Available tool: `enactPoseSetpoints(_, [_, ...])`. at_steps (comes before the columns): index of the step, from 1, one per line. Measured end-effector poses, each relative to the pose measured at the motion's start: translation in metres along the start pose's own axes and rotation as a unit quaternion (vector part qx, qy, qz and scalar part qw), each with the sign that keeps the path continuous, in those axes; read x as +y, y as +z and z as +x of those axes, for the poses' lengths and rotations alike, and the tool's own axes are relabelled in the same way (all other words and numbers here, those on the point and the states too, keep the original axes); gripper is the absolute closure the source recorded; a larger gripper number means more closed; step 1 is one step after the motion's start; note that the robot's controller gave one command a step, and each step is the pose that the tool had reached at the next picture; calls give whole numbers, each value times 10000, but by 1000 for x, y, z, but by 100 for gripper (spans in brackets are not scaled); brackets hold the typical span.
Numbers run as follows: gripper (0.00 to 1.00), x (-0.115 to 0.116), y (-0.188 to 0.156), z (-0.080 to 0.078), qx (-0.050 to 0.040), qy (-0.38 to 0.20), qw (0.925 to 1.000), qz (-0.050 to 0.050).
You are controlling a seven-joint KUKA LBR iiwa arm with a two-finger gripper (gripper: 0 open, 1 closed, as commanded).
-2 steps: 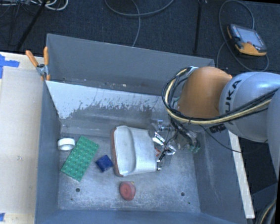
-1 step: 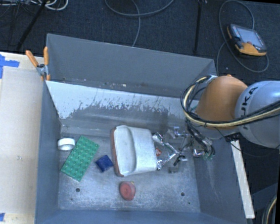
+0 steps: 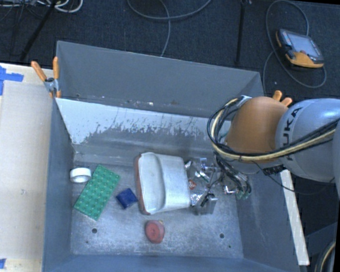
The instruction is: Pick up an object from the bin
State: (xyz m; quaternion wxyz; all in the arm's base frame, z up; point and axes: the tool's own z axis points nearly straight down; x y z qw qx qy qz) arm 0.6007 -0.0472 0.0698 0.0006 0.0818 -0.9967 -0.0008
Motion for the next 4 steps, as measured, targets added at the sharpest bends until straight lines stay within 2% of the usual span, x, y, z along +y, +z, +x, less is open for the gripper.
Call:
enactPoseSetpoints(1, [0,19,0,23,-3,-165,9999,6])
enactPoseSetpoints(2, [0,-13,0,22,-17,-390,9992,15])
enactPoseSetpoints(3, [100,-12,0,23,-5,-390,9992,8])
enactPoseSetpoints(4, [100,3,-157,35,-48,-434,9990,19])
